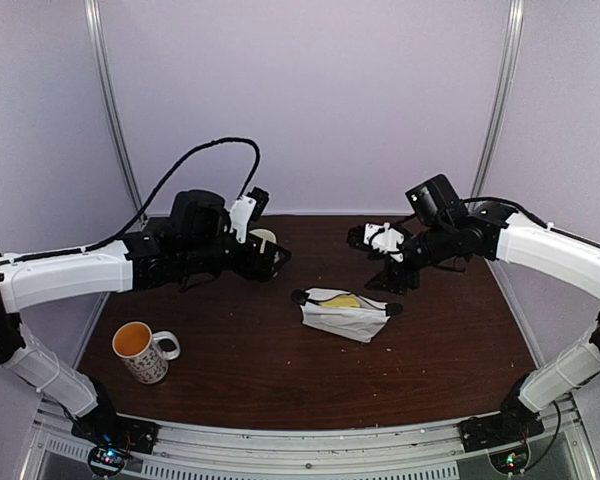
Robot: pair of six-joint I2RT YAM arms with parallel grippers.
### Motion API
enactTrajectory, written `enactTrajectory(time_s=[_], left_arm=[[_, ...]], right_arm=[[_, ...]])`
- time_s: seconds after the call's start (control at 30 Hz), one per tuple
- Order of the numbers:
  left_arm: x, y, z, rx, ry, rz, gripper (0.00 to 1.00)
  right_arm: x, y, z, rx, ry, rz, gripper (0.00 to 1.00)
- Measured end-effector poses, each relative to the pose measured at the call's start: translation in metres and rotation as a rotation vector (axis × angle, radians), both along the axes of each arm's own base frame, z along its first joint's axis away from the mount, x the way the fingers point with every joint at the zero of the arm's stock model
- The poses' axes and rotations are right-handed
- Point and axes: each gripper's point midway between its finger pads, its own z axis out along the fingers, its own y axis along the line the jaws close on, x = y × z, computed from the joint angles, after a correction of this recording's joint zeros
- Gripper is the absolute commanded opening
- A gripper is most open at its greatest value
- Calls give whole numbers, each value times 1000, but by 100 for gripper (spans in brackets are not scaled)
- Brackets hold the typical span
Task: Sort the hair-cutting tools
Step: Hold the kit bag at the center of the board.
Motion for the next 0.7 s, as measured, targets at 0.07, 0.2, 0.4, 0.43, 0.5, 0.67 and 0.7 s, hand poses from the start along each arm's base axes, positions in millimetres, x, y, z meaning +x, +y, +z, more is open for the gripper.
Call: enactTrajectory(time_s=[0.07, 0.2, 0.4, 0.43, 0.5, 0.67, 0.7], left_arm=[[8, 4, -1, 10, -9, 21, 58], [16, -2, -23, 36, 54, 14, 56], [4, -19, -88, 39, 295, -21, 50], [2, -22, -97, 37, 332, -25, 48], [0, -27, -111, 25, 393, -30, 45], [0, -31, -138, 5, 500, -19, 45], [1, -31, -142, 3, 514, -17, 46]], right_arm=[[11, 0, 24, 74, 5, -61, 100], [32, -7, 60, 206, 10, -189, 98], [42, -7, 59, 274, 185, -256, 53], [43, -1, 55, 276, 222, -246, 51], [41, 9, 39, 283, 316, -238, 49], [18, 16, -8, 234, 528, -240, 47], [15, 17, -12, 228, 550, -237, 47]])
